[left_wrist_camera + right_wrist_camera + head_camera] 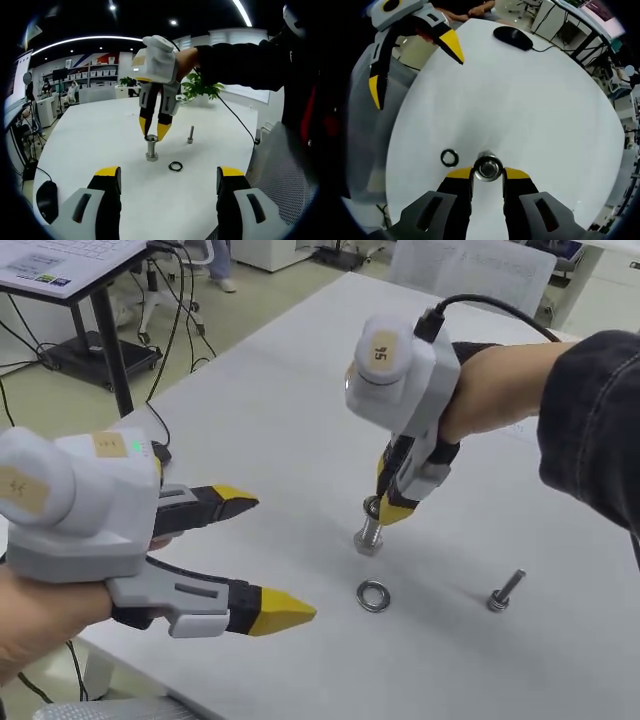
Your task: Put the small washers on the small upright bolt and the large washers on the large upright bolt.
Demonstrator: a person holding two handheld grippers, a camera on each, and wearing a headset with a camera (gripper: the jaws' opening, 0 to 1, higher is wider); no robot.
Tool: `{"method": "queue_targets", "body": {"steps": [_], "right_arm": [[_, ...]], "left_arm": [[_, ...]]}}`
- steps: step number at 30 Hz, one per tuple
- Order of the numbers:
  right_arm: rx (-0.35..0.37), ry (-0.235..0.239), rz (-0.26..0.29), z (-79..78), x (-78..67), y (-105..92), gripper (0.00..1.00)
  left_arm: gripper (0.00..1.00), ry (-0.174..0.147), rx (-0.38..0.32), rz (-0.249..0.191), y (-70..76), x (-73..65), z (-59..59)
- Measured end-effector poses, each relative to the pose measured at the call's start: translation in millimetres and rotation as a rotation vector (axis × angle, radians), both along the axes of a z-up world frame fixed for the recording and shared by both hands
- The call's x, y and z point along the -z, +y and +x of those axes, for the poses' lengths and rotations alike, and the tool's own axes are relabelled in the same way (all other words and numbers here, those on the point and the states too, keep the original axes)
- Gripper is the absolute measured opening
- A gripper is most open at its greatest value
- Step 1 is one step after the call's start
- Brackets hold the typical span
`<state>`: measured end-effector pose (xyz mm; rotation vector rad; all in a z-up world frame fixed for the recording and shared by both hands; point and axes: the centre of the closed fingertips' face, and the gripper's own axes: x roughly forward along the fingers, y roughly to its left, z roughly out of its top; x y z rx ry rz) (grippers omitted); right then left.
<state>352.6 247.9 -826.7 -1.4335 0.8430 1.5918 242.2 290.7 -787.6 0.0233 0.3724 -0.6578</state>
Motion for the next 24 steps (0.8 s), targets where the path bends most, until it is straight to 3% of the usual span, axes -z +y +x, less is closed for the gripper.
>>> {"method": "queue_targets", "body": {"steps": [24], "right_arm": [[0.005,0.012,-0.018,-3.4,15.3,0.0,0.23]], "left_arm": [[0.77,0.008,-0.005,-0.006,1.8,2.6,-1.9]]}}
